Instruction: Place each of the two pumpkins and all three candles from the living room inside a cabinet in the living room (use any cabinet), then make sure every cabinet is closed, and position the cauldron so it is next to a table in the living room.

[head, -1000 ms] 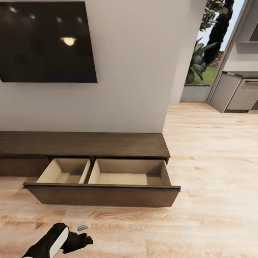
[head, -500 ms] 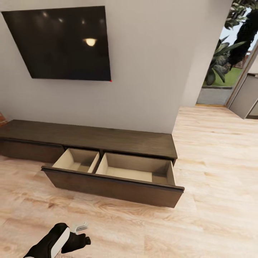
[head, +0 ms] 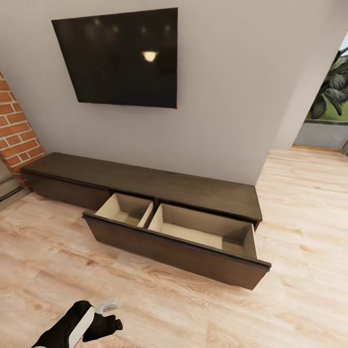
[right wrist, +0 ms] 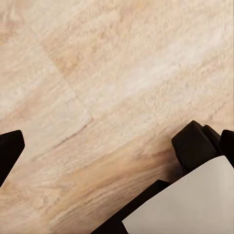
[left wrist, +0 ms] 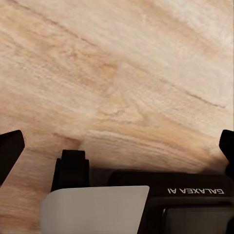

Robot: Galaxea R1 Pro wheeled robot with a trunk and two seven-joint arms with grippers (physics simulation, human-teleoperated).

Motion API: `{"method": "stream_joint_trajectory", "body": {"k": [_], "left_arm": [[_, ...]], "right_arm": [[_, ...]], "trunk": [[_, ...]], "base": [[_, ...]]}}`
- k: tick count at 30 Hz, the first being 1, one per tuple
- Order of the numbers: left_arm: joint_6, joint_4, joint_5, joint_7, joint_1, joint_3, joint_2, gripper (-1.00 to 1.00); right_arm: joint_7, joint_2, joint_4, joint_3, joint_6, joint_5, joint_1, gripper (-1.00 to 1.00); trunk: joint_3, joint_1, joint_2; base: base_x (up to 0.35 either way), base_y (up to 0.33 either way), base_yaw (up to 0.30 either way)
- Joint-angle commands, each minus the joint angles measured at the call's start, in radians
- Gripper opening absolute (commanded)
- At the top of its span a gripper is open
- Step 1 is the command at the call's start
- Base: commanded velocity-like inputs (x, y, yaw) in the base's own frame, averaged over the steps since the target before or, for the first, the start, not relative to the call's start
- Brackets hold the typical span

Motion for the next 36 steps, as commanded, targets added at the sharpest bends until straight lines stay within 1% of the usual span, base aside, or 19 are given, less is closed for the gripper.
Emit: {"method": "stream_joint_trajectory", "body": {"k": [1, 5, 7, 9, 10, 14, 28, 36], "left_arm": [[0.0, 0.0, 0.0, 0.0, 0.0, 0.0, 0.0, 1.0], [0.0, 0.0, 0.0, 0.0, 0.0, 0.0, 0.0, 1.0], [0.0, 0.0, 0.001, 0.0, 0.0, 0.0, 0.0, 1.0], [0.0, 0.0, 0.0, 0.0, 0.0, 0.0, 0.0, 1.0], [0.0, 0.0, 0.001, 0.0, 0.0, 0.0, 0.0, 1.0], [0.0, 0.0, 0.001, 0.0, -0.001, 0.0, -0.001, 1.0], [0.0, 0.0, 0.001, 0.0, 0.0, 0.0, -0.003, 1.0], [0.0, 0.0, 0.0, 0.0, 0.0, 0.0, -0.003, 1.0]], "right_arm": [[0.0, 0.0, 0.0, 0.0, 0.0, 0.0, 0.0, 1.0], [0.0, 0.0, 0.0, 0.003, -0.001, 0.001, 0.0, 1.0], [0.0, 0.0, 0.0, 0.02, -0.001, 0.005, 0.0, 1.0], [0.0, 0.0, -0.001, 0.034, -0.005, 0.018, 0.0, 1.0], [0.0, 0.0, -0.001, 0.039, -0.023, 0.029, 0.0, 1.0], [0.0, 0.0, 0.0, 0.046, -0.064, 0.056, 0.0, 1.0], [0.001, 0.001, 0.0, 0.049, -0.07, 0.06, 0.0, 1.0], [0.002, 0.002, 0.0, 0.049, -0.071, 0.061, 0.0, 1.0]], "trunk": [[0.0, 0.0, 0.0], [-0.003, 0.0, 0.0], [-0.004, 0.0, 0.0], [-0.005, 0.0, 0.0], [-0.006, 0.0, 0.0], [-0.008, 0.0, 0.0], [-0.017, 0.0, 0.0], [-0.021, 0.0, 0.0]], "base": [[0.0, 0.0, 0.29], [-0.063, 0.0, 0.286], [-0.059, 0.0, 0.283], [-0.021, 0.0, 0.282], [-0.008, 0.0, 0.281], [-0.003, 0.0, 0.281], [-0.016, -0.001, 0.28], [-0.163, -0.14, 0.28]]}}
